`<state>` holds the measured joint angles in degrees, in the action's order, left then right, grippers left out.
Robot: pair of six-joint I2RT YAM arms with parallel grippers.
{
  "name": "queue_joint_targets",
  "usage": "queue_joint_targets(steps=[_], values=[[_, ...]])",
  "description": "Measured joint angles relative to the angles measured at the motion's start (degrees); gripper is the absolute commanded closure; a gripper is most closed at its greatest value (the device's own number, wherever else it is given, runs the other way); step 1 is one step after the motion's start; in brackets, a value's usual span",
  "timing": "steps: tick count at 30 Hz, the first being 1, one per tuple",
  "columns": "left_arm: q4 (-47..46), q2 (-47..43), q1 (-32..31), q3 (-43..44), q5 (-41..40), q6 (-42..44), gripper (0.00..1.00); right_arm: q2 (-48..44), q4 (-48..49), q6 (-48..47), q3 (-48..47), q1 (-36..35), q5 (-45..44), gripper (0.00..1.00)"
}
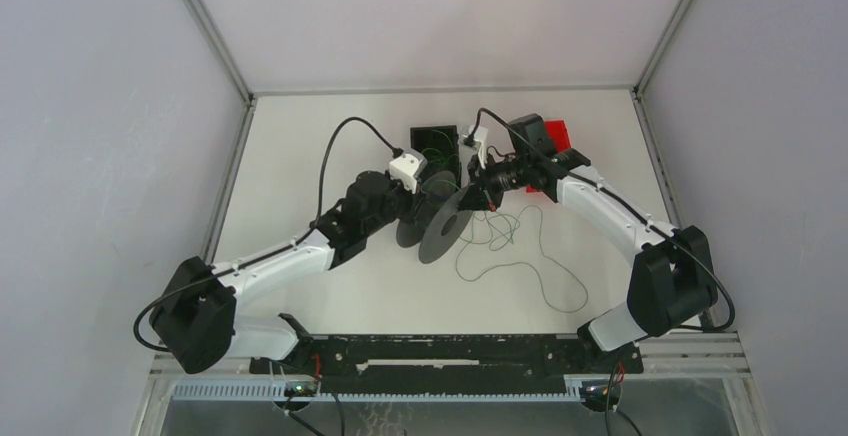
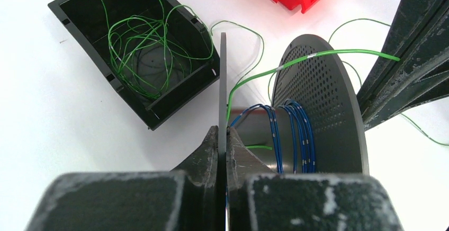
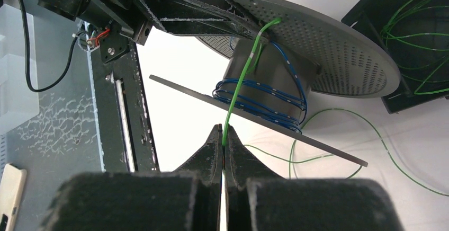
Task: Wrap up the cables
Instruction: Wrap the cable around the cable reel.
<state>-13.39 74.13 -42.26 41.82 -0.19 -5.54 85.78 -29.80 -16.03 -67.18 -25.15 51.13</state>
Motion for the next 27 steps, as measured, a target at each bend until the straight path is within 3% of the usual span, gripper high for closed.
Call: queue_joint_targets(steps=[4, 13, 19, 27], values=[[2.5, 0.0, -0.1, 1.2, -0.9, 0.0, 0.99, 0.0, 0.0, -0.6, 0.0, 0.0, -0.7, 1.0], [4.4, 0.0, -0.2, 2.1, -0.4, 0.0, 0.74, 0.0, -2.4, -2.3, -0.6, -1.8, -1.8, 1.0], [4.1, 0.0, -0.3, 2.1, 0.4, -0.1, 0.63, 0.9, -3.6, -2.5, -4.8, -3.5, -1.1, 1.0], [3.2, 0.0, -0.3, 2.1, 0.4, -0.1, 0.57, 2.7, -4.8, -2.0, -6.4, -3.8, 0.7, 1.0]])
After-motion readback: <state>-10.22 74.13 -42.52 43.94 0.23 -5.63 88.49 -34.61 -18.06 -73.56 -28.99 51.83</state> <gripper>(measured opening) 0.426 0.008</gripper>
